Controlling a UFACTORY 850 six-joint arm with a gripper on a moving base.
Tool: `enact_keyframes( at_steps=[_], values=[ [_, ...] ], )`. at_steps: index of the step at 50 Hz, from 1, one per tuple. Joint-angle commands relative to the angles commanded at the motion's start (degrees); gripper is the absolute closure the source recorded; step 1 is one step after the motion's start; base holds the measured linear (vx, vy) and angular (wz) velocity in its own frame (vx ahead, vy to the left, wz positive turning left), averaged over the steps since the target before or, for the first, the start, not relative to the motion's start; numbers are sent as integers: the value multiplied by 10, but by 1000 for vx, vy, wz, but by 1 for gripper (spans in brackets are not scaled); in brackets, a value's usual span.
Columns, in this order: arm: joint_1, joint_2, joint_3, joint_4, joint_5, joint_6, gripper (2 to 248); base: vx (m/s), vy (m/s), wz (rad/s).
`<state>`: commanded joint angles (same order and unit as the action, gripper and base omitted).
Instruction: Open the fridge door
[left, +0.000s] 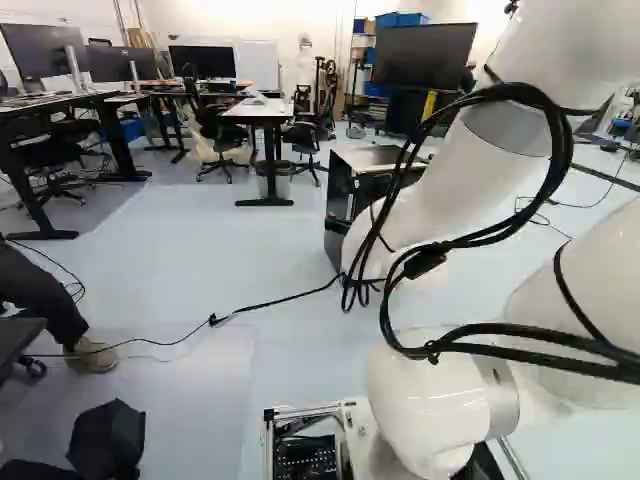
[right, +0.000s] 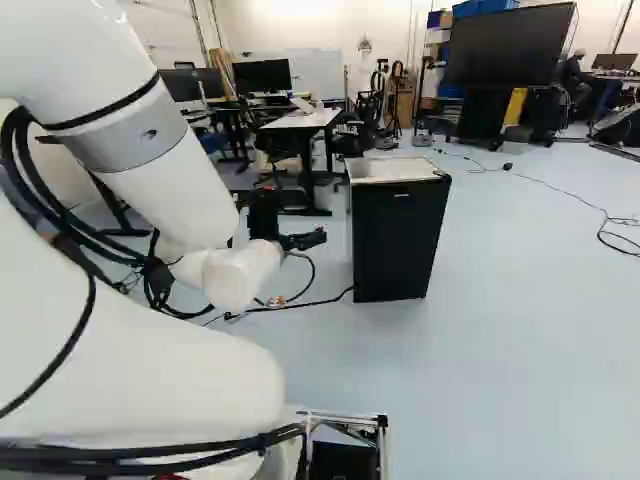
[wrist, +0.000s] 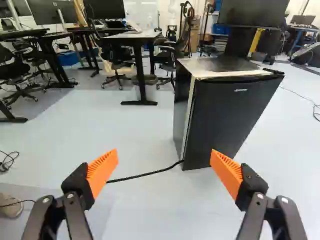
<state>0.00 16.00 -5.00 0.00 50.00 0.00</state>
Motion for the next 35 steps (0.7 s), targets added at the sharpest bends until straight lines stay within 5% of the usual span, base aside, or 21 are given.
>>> enact_keyframes(
  at_steps=[35],
  values=[
    [0, 0, 0, 0, 0, 0, 3, 0, 0, 0]
  ],
)
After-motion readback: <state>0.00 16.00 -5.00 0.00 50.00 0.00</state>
